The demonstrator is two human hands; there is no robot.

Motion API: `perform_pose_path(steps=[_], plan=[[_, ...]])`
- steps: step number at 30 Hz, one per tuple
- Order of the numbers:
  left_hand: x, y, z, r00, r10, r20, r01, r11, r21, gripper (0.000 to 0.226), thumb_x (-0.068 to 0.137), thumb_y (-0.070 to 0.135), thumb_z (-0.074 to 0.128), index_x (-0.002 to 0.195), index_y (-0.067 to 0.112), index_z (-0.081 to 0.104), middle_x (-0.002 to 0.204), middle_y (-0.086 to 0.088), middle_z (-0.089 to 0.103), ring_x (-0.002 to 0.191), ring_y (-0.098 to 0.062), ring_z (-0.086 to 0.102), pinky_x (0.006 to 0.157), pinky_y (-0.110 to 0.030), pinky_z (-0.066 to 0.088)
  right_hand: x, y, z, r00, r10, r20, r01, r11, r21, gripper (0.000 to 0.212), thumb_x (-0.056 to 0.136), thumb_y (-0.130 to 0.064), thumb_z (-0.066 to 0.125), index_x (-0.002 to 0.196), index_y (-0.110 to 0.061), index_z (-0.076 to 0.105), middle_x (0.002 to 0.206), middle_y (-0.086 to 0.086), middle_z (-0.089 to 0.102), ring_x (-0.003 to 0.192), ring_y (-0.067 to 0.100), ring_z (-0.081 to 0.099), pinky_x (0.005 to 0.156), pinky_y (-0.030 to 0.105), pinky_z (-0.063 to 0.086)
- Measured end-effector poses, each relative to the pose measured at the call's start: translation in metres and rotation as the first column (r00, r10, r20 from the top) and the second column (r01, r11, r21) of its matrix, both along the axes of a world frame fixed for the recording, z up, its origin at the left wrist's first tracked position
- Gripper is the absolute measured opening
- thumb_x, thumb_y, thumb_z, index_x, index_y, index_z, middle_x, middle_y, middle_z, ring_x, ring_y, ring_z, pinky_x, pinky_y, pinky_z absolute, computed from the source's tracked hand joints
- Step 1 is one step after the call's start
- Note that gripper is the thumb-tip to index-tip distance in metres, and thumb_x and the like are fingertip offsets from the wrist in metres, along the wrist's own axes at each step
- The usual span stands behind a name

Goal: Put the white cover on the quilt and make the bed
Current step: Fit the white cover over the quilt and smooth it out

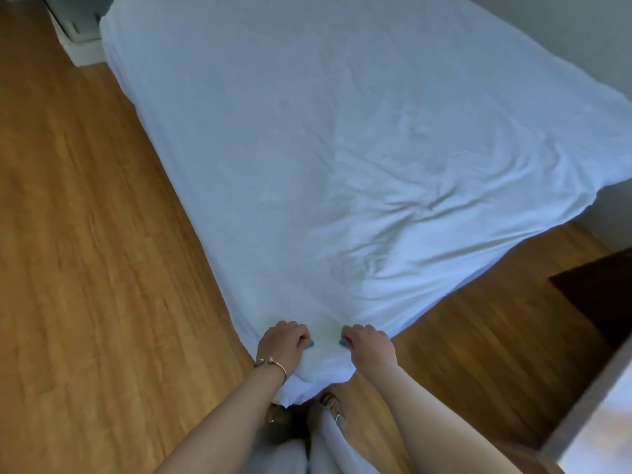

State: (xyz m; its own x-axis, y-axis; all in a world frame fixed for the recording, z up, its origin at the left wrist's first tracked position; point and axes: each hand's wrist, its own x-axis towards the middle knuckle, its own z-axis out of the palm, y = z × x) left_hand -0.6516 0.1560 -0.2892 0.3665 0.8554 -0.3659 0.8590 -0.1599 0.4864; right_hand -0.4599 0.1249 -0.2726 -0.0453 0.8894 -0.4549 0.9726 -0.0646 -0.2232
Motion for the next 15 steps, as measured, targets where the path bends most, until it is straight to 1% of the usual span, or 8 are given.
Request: perform_pose_path(steps=[3,5,7,9,10,12,14,15], plan=[[-0.011,-0.008,-0.004,1.000,0.003,-0.028,-0.004,1.000,-0.020,0.015,0.099,0.027,0.047,0.095,0.025,0.061,0.090,0.013,0.055,0.093,-0.011,0.052,0.075,-0.027,0.045,-0.004,-0.004,-0.005,0.998,0.060,-0.037,-0.060,0.998,-0.017,0.016,0.101,-0.015,0.037,0.105,-0.018,0.052,0.092,-0.003,0.050,0.099,0.025,0.053,0.079,0.035,0.033],[-0.024,-0.018,-0.011,0.993,-0.076,-0.095,0.071,0.996,-0.061,0.016,0.099,0.026,0.045,0.098,0.023,0.061,0.097,0.009,0.060,0.094,-0.011,0.053,0.072,-0.024,0.040,-0.013,-0.013,-0.015,0.991,0.125,-0.040,-0.128,0.987,-0.095,0.019,0.097,-0.009,0.039,0.108,-0.018,0.052,0.101,0.002,0.058,0.102,0.027,0.054,0.077,0.035,0.030],[-0.028,-0.035,-0.017,0.975,-0.153,-0.159,0.131,0.982,-0.138,0.016,0.097,0.023,0.046,0.099,0.022,0.062,0.106,0.005,0.063,0.101,-0.014,0.055,0.070,-0.023,0.034,-0.022,-0.027,-0.024,0.981,0.194,-0.008,-0.192,0.963,-0.190,0.028,0.092,-0.005,0.042,0.113,-0.019,0.053,0.113,0.005,0.060,0.109,0.028,0.053,0.085,0.037,0.034],[-0.026,-0.045,-0.018,0.952,-0.214,-0.217,0.169,0.964,-0.207,0.016,0.095,0.018,0.047,0.099,0.023,0.061,0.112,0.001,0.064,0.105,-0.017,0.056,0.071,-0.023,0.033,-0.027,-0.032,-0.026,0.966,0.256,0.029,-0.240,0.935,-0.261,0.034,0.091,-0.005,0.043,0.119,-0.020,0.053,0.122,0.006,0.057,0.116,0.028,0.050,0.095,0.039,0.035],[-0.023,-0.044,-0.015,0.934,-0.258,-0.248,0.196,0.948,-0.250,0.018,0.094,0.016,0.047,0.103,0.022,0.062,0.115,0.000,0.063,0.106,-0.019,0.056,0.073,-0.023,0.033,-0.027,-0.032,-0.025,0.959,0.281,0.043,-0.257,0.920,-0.296,0.034,0.092,-0.008,0.043,0.122,-0.021,0.053,0.126,0.006,0.056,0.119,0.028,0.048,0.098,0.039,0.035],[-0.017,-0.034,-0.011,0.898,-0.330,-0.290,0.236,0.919,-0.316,0.023,0.097,0.019,0.043,0.111,0.017,0.062,0.117,-0.004,0.061,0.103,-0.022,0.056,0.075,-0.026,0.037,-0.023,-0.030,-0.022,0.955,0.292,0.044,-0.258,0.898,-0.355,0.032,0.098,-0.022,0.042,0.129,-0.024,0.051,0.133,0.006,0.051,0.125,0.028,0.045,0.101,0.041,0.034],[-0.007,-0.023,0.000,0.879,-0.350,-0.324,0.240,0.912,-0.334,0.036,0.102,0.032,0.033,0.110,0.014,0.063,0.110,-0.006,0.062,0.090,-0.022,0.054,0.073,-0.030,0.040,-0.021,-0.028,-0.015,0.966,0.257,0.041,-0.219,0.888,-0.404,0.038,0.101,-0.038,0.037,0.134,-0.025,0.049,0.136,0.006,0.049,0.127,0.028,0.044,0.102,0.043,0.034],[-0.001,-0.019,0.006,0.882,-0.327,-0.340,0.229,0.927,-0.296,0.042,0.103,0.037,0.029,0.106,0.014,0.065,0.104,-0.006,0.062,0.084,-0.021,0.052,0.070,-0.030,0.039,-0.021,-0.026,-0.012,0.967,0.249,0.052,-0.210,0.897,-0.390,0.040,0.101,-0.041,0.035,0.133,-0.022,0.051,0.134,0.008,0.050,0.125,0.029,0.045,0.101,0.043,0.034]])
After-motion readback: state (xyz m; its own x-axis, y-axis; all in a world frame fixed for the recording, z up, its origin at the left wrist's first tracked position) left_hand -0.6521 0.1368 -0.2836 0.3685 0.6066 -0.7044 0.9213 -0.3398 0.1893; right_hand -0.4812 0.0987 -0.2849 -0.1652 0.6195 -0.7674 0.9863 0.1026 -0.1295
